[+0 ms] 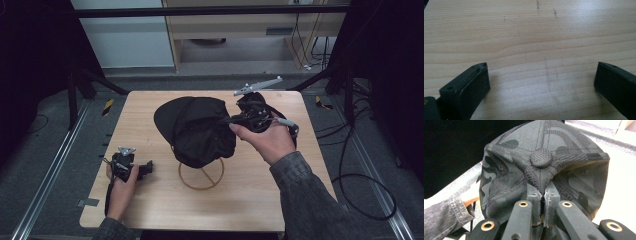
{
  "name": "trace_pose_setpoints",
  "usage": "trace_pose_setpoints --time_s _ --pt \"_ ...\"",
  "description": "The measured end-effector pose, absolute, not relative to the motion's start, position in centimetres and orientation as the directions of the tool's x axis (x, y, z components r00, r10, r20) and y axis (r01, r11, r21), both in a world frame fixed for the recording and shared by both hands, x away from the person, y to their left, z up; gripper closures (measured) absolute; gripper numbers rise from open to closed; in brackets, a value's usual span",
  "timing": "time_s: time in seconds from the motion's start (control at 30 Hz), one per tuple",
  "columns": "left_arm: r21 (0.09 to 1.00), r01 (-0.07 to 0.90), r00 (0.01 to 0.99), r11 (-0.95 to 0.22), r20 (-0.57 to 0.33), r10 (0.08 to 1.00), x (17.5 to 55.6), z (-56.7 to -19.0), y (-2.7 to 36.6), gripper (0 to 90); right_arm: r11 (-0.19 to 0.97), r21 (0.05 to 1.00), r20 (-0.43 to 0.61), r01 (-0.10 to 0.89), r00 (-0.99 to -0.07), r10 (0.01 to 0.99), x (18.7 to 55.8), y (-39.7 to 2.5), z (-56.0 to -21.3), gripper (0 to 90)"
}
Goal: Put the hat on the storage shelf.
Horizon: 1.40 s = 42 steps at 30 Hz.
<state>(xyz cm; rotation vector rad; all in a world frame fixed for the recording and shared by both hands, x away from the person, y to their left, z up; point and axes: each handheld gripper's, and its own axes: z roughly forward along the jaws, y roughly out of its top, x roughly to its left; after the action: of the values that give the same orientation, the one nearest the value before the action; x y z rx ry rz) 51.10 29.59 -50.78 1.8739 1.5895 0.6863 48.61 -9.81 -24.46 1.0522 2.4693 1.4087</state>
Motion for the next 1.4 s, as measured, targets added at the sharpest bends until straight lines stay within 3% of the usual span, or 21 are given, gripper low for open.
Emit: trace_pose_setpoints --time_s 0.73,1.4 --pt "0.715 0.688 0.159 -0.123 0.016 0.987 51.1 -50.8 29.6 0.0 0.406 0.76 0.163 0.508 -0.754 0.636 48.8 -7.9 -26.9 85.2" --pt "0.714 0.689 0.161 -0.125 0.016 0.987 51.1 -50.8 29.6 0.0 0.414 0.755 0.146 0.509 -0.746 0.65 49.5 -7.1 -27.0 82.5"
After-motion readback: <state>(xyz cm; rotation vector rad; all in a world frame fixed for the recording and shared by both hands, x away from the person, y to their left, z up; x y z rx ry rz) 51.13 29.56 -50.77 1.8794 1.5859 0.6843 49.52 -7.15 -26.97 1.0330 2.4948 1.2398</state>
